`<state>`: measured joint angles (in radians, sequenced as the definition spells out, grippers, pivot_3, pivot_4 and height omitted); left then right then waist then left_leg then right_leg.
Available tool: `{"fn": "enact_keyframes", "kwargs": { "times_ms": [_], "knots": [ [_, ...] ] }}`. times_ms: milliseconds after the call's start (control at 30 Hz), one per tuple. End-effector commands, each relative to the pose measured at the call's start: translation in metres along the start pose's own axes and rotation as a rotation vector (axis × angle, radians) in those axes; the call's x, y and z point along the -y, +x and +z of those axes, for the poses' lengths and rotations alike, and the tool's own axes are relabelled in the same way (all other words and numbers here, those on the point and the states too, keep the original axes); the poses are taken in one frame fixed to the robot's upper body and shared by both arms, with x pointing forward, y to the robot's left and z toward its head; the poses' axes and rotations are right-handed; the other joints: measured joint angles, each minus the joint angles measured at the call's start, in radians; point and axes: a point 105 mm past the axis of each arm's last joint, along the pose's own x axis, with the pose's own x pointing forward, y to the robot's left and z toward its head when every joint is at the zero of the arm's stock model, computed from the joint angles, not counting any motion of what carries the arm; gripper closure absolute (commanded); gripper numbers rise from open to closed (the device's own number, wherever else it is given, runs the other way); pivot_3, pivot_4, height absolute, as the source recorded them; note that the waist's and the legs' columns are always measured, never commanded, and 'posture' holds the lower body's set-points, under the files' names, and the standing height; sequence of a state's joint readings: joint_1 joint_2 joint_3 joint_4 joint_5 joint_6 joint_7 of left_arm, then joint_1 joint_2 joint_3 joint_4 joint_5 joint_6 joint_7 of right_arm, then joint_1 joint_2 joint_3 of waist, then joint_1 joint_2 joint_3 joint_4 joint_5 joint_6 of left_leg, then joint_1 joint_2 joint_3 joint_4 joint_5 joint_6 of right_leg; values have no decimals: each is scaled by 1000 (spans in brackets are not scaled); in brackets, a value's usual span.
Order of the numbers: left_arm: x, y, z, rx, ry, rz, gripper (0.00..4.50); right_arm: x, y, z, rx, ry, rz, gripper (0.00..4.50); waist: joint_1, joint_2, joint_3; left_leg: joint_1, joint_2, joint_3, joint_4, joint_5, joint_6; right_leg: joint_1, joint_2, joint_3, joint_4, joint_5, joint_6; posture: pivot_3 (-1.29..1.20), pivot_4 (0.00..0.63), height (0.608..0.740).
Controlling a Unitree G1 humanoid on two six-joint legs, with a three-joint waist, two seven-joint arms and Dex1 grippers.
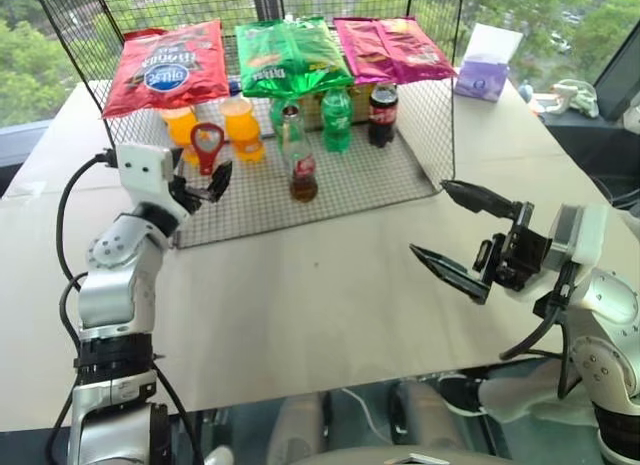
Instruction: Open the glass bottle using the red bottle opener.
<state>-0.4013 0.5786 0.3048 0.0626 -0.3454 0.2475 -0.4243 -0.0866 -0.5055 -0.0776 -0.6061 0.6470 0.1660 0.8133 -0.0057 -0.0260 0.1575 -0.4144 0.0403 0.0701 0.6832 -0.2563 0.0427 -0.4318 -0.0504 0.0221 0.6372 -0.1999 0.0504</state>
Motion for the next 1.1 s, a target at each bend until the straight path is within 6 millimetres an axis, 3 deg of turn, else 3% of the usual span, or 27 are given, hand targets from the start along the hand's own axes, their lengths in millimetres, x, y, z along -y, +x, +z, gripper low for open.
{"fn": "enact_keyframes", "kwargs": {
  "times_ms": [33, 133, 200, 233, 467, 500, 533, 667, 700, 1100],
  "knots": [
    [-4, 8, 12, 32, 32, 18, 76, -1, -1, 10, 26, -39, -3, 0, 0, 0, 0, 0, 0, 0, 0, 0, 0, 0, 0, 0, 0, 0, 0, 0, 150, 740],
    [-4, 11, 13, 35, 28, 13, 685, -1, -1, 10, 22, -42, -7, 0, 0, 0, 0, 0, 0, 0, 0, 0, 0, 0, 0, 0, 0, 0, 0, 0, 150, 740],
    [-4, 11, 13, 37, 28, 8, 1549, -2, -1, 11, 21, -43, -10, 0, -1, 0, 0, 0, 0, 0, 0, 0, 0, 0, 0, 0, 0, 0, 0, 0, 150, 740],
    [-5, 12, 14, 36, 29, 7, 1778, -2, -1, 11, 20, -43, -12, 0, -1, 0, 0, 0, 0, 0, 0, 0, 0, 0, 0, 0, 0, 0, 0, 0, 150, 740],
    [-8, 15, 15, 38, 31, 5, 1778, -1, 4, 13, 21, -45, -17, 0, -1, 0, 0, 0, 0, 0, 0, 0, 0, 0, 0, 0, 0, 0, 0, 0, 150, 740],
    [-8, 15, 16, 41, 30, 4, 2305, -1, 5, 14, 21, -44, -17, 0, -1, 0, 0, 0, 0, 0, 0, 0, 0, 0, 0, 0, 0, 0, 0, 0, 150, 740],
    [-8, 16, 16, 43, 31, 2, 2448, -1, 6, 14, 21, -44, -18, 0, -1, 0, 0, 0, 0, 0, 0, 0, 0, 0, 0, 0, 0, 0, 0, 0, 150, 740],
    [-9, 16, 17, 45, 32, -4, 4242, 0, 7, 15, 19, -42, -19, 0, 0, -1, 0, 0, 0, 0, 0, 0, 0, 0, 0, 0, 0, 0, 0, 0, 150, 740],
    [-9, 16, 17, 45, 33, -5, 4479, 0, 7, 15, 19, -42, -19, 0, 0, -1, 0, 0, 0, 0, 0, 0, 0, 0, 0, 0, 0, 0, 0, 0, 150, 740],
    [-9, 7, 22, 67, -13, -76, 4479, 1, 11, 15, 6, -36, -21, 0, 0, -1, 0, 0, 0, 0, 0, 0, 0, 0, 0, 0, 0, 0, 0, 0, 150, 740]
  ]
}}
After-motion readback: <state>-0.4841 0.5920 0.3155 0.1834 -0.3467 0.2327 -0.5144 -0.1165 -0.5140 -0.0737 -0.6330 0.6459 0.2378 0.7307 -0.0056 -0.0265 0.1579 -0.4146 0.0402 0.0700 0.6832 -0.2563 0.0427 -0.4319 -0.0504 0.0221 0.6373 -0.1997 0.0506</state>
